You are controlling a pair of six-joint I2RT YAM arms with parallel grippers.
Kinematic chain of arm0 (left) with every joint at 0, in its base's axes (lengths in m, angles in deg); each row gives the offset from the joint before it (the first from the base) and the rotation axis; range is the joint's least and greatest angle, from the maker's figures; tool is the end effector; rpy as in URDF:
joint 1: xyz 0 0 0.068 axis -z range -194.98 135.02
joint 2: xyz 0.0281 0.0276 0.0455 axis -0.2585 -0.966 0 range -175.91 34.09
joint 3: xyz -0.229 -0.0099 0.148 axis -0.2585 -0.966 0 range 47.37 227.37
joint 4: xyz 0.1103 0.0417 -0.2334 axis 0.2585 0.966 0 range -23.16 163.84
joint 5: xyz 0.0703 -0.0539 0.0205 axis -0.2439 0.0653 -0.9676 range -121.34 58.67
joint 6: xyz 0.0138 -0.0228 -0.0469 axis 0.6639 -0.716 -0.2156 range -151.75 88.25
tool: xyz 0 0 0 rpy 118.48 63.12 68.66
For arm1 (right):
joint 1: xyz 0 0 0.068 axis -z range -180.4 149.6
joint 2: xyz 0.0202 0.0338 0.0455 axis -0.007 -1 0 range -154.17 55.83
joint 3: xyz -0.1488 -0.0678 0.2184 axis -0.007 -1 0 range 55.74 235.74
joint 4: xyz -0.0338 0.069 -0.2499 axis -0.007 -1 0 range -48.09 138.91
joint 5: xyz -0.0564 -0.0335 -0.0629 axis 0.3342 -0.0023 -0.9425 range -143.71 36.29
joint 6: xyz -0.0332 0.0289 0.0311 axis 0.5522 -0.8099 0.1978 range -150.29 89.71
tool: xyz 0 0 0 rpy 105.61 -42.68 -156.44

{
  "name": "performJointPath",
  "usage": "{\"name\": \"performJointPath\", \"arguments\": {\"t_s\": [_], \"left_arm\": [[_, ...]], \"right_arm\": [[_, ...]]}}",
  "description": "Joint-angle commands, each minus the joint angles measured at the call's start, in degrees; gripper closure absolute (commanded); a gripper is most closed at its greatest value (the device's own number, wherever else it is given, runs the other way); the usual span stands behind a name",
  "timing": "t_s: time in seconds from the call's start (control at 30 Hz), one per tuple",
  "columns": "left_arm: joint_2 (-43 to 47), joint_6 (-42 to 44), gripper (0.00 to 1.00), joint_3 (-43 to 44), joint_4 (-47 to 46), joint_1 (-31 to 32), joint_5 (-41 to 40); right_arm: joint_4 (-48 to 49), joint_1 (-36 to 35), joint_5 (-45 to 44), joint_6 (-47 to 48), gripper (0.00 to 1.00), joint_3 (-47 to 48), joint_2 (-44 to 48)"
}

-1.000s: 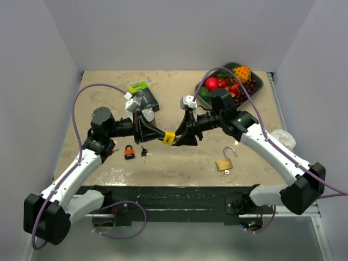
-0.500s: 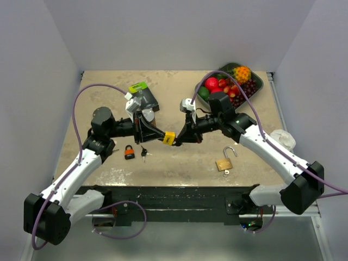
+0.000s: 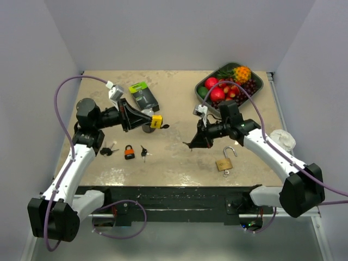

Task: Lock with the key
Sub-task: Place the key at the center of the board.

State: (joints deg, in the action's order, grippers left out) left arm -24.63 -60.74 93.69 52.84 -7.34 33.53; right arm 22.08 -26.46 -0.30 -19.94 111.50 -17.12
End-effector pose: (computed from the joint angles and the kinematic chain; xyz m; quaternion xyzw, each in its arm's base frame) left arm 0.2180 -0.0617 0.3476 0.2688 0.6495 -0.5452 0.4569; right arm 0.2235 0.1411 0.2847 -0.4237 0.7263 0.4575 0.2892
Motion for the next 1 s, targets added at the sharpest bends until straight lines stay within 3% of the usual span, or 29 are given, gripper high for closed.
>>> {"name": "performJointPath", "arguments": {"t_s": [0.0,0.2,0.47,0.83,0.97], "left_arm": [[0.1,4.5,1.0,3.5,1.2,-1.0,2.2],[1.8,10.1,1.0,2.2,6.9,-1.0,0.1],[3.4,16.5,1.0,-0.7,13.7,-1.0,-1.6],[4.2,22.9,1.0,-1.9,21.4,-0.9,-1.8],[3.3,24.6,1.0,-2.3,23.9,-0.9,-1.8]], "right_arm": [[6.6,-0.3,-2.2,-7.8,1.0,-2.7,-4.9],[8.8,-4.3,-10.8,-6.7,1.0,-1.0,-16.0],[11.7,-8.9,-11.4,-9.6,1.0,2.1,-25.4],[11.7,-9.1,-12.0,-9.9,1.0,7.0,-33.5],[11.4,-8.9,-13.4,-9.9,0.88,7.3,-33.1]]}}
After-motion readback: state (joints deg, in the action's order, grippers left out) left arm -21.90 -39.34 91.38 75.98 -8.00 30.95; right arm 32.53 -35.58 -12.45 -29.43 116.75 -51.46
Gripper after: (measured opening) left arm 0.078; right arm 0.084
